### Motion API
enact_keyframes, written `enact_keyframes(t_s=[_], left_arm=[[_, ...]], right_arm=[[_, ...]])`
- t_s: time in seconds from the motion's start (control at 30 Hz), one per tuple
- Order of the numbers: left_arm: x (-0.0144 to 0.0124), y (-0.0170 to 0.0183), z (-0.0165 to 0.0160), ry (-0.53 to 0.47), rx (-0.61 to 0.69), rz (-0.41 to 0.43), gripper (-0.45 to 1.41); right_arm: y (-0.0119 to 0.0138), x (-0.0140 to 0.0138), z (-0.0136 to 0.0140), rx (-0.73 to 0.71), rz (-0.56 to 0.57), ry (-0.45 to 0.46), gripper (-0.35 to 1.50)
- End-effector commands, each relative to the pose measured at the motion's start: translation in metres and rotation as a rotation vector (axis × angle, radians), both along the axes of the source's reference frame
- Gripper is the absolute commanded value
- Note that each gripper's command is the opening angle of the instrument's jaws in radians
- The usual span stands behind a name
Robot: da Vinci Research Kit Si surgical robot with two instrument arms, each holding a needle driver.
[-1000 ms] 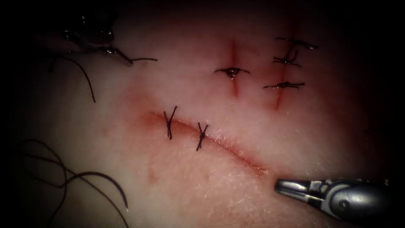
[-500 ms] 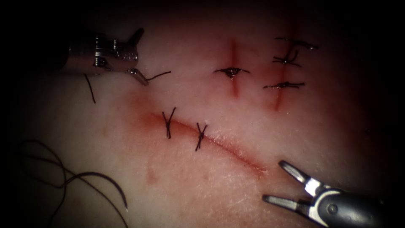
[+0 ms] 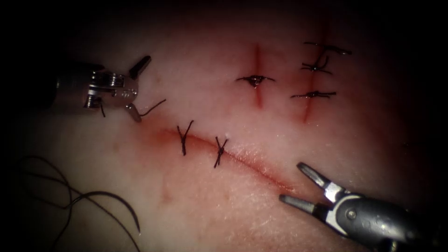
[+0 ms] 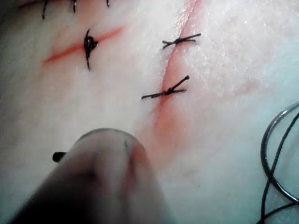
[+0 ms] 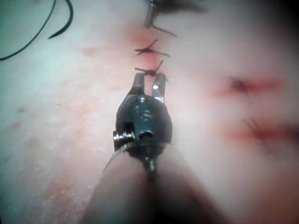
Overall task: Wound Closure
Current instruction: Set the cut suture end down with the left end-effector.
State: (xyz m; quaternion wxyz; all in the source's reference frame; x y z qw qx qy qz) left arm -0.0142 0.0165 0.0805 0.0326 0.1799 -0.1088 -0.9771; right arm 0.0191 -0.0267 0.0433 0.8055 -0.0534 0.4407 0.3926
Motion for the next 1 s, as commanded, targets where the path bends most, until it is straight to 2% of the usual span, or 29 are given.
enact_keyframes(t_s=[0.03, 0.17, 0.23, 0.33, 0.4, 0.43, 0.47, 0.5, 0.57, 0.7, 0.77, 0.9, 1.0], left_arm=[[-0.0006, 0.0000, -0.0002, -0.024, -0.034, -0.030, 1.23], [-0.0005, 0.0011, -0.0014, -0.079, -0.083, -0.114, 1.23], [-0.0001, 0.0018, -0.0018, -0.107, -0.105, -0.150, 1.23], [0.0007, 0.0024, -0.0027, -0.131, -0.140, -0.251, 1.23], [0.0013, 0.0021, -0.0034, -0.216, -0.077, -0.392, 1.23], [0.0016, 0.0018, -0.0038, -0.271, -0.037, -0.436, 1.22], [0.0021, 0.0012, -0.0044, -0.417, 0.085, -0.535, 1.22], [0.0022, 0.0010, -0.0045, -0.451, 0.110, -0.543, 1.22], [0.0022, 0.0008, -0.0046, -0.508, 0.169, -0.617, 1.22], [0.0017, 0.0002, -0.0041, -0.608, 0.259, -0.671, 1.18], [0.0013, -0.0001, -0.0036, -0.644, 0.278, -0.658, 1.18], [0.0011, -0.0013, -0.0025, -0.624, 0.274, -0.642, 1.16], [0.0023, -0.0024, -0.0024, -0.579, 0.234, -0.669, 1.18]], right_arm=[[0.0033, 0.0031, 0.0006, 0.017, -0.003, 0.018, -0.35], [0.0070, 0.0067, 0.0019, 0.061, -0.027, 0.036, -0.35], [0.0083, 0.0083, 0.0028, 0.050, -0.054, 0.031, -0.35], [0.0092, 0.0098, 0.0036, 0.054, -0.066, 0.039, -0.35], [0.0092, 0.0103, 0.0038, 0.050, -0.072, 0.046, -0.35], [0.0090, 0.0104, 0.0038, 0.048, -0.076, 0.050, -0.35], [0.0086, 0.0104, 0.0037, 0.047, -0.081, 0.050, -0.35], [0.0084, 0.0103, 0.0037, 0.046, -0.084, 0.052, -0.35], [0.0079, 0.0101, 0.0036, 0.045, -0.088, 0.048, -0.35], [0.0075, 0.0097, 0.0035, 0.042, -0.092, 0.048, -0.35], [0.0072, 0.0094, 0.0036, 0.040, -0.092, 0.044, -0.35], [0.0065, 0.0090, 0.0038, 0.038, -0.097, 0.036, -0.35], [0.0060, 0.0086, 0.0038, 0.037, -0.102, 0.033, -0.35]])
